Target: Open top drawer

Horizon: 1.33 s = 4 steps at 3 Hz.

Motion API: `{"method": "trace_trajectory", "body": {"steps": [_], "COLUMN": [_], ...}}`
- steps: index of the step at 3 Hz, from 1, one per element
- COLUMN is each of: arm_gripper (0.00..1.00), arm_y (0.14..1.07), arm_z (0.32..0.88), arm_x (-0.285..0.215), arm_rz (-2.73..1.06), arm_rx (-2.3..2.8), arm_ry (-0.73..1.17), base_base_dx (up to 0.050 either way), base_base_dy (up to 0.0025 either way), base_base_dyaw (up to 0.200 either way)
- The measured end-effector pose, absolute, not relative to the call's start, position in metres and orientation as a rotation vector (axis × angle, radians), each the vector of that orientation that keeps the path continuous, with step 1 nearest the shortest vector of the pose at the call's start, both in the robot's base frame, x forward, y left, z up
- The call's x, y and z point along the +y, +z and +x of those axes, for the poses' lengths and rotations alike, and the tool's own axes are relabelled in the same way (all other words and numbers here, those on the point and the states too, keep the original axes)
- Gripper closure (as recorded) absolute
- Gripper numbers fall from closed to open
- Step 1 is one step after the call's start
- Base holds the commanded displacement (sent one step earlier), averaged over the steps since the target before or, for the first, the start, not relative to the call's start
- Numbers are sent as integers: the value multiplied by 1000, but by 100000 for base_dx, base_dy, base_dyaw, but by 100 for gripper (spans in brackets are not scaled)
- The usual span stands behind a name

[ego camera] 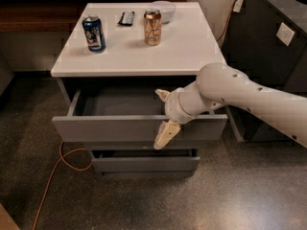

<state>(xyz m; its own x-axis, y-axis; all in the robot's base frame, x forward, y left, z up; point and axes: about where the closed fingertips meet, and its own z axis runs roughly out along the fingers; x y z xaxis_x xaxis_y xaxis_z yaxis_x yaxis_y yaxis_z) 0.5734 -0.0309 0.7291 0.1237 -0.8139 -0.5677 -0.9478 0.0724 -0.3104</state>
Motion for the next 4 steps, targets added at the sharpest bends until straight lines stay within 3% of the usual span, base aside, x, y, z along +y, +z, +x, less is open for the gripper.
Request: {"method": "trace_trajectory", "body": {"steps": [4], "arm_gripper": [92], "arm_y": [736], "arm_z": [645], "arm_x": [-68], "arm_rz": [-1632], "arm_rx": [1822], "arm_ry": [403], "base_base_dx": [0], "base_base_dy": [0], "base_base_dyaw": [0]}}
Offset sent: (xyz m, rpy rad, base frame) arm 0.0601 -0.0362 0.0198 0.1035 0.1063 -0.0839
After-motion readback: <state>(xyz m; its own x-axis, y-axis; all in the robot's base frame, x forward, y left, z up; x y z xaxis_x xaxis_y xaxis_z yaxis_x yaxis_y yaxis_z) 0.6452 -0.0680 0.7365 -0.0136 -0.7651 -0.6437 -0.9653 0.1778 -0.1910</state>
